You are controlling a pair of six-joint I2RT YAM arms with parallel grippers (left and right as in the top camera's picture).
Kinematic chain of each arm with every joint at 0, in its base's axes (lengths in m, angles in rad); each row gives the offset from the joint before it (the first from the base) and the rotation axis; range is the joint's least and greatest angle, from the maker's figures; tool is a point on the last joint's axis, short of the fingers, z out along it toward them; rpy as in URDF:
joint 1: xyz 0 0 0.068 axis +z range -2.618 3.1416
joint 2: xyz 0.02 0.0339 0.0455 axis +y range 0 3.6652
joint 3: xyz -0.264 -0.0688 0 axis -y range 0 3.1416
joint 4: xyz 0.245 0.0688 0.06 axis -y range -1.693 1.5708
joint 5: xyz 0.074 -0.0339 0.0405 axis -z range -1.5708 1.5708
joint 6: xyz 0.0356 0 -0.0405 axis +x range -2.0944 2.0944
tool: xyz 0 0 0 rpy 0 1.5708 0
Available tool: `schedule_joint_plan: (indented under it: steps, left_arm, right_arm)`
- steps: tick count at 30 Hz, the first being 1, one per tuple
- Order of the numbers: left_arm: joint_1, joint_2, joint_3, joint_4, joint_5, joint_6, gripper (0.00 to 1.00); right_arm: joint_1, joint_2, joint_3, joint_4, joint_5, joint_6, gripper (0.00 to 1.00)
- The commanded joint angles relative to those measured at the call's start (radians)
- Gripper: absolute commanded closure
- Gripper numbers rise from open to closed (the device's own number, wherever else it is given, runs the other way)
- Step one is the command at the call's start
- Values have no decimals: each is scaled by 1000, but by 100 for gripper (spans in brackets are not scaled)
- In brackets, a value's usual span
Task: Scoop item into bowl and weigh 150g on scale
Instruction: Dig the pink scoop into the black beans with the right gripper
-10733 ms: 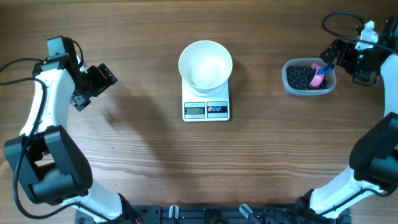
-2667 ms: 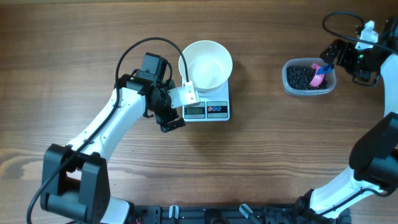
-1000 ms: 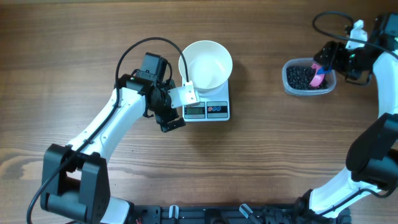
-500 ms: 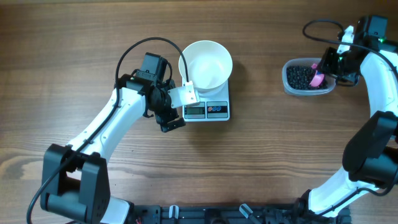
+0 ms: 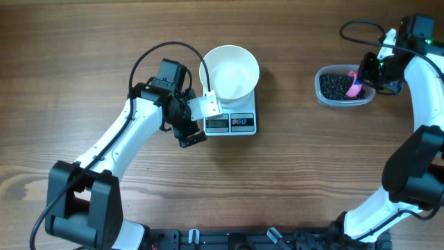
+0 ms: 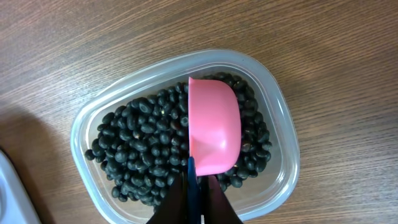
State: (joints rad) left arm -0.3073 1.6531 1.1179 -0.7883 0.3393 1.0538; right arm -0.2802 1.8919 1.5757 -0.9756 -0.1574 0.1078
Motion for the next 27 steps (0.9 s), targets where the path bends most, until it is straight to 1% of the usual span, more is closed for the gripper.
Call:
schedule_joint_plan:
  steps: [1, 7, 11, 12, 16, 21, 27]
  left_arm:
    - [5, 12, -5, -1, 19, 16, 0]
    - [5, 12, -5, -1, 19, 16, 0]
    - [5, 12, -5, 0, 19, 16, 0]
    - [5, 12, -5, 0, 19, 16, 0]
    - [5, 12, -5, 0, 19, 16, 0]
    - [5, 12, -5, 0, 19, 16, 0]
    - [5, 12, -5, 0, 19, 16, 0]
  right_arm:
    - [-1, -26, -8, 26, 3, -42, 96]
    - [0, -17, -71, 60, -106, -26, 96]
    - [0, -17, -97, 93, -300, -26, 96]
    - [0, -17, -97, 93, -315, -26, 96]
    - [-14, -17, -97, 108, -315, -26, 96]
    - [-62, -16, -97, 175, -315, 8, 96]
    - [-50, -16, -97, 31, -315, -3, 96]
